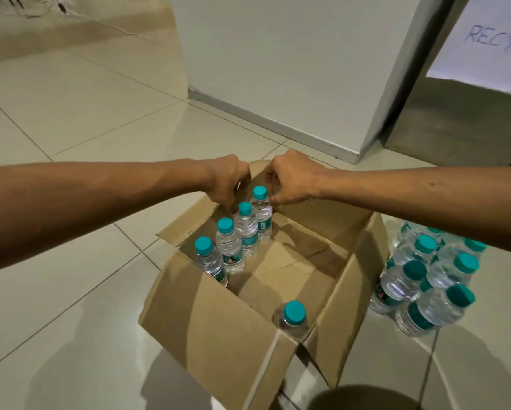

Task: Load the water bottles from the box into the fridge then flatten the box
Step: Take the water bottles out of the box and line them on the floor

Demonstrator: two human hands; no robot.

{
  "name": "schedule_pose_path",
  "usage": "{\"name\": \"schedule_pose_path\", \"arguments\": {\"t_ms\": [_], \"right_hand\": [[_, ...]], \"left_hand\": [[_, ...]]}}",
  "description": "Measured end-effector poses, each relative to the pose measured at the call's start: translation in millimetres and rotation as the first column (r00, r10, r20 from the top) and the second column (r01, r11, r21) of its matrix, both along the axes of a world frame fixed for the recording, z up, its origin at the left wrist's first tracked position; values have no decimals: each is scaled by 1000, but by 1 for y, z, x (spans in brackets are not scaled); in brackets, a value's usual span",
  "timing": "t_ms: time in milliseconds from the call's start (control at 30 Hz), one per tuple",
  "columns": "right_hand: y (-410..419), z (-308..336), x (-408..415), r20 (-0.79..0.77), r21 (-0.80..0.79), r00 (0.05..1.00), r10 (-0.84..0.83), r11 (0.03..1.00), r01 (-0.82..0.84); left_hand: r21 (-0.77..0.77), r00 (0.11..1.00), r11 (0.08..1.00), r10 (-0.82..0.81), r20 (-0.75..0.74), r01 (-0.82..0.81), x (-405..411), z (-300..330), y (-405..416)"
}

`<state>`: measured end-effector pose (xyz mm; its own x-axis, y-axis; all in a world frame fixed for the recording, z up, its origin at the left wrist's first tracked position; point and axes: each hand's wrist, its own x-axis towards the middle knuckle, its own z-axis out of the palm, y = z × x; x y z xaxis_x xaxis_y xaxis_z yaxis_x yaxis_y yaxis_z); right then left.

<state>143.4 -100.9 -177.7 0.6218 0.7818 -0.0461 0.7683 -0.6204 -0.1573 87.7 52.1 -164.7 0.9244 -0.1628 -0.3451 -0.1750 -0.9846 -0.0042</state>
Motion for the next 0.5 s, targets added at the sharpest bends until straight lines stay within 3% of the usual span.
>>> {"name": "schedule_pose_path", "arguments": {"t_ms": [200, 500], "right_hand": [[25, -29, 18, -70, -76, 996, 53, 995, -58], [22, -37, 26, -38, -36, 997, 63, 997, -64]], "left_hand": [[-21, 989, 996, -83, 123, 86, 3, -17, -2], [-44, 997, 997, -58, 51, 60, 13, -44, -10]]}}
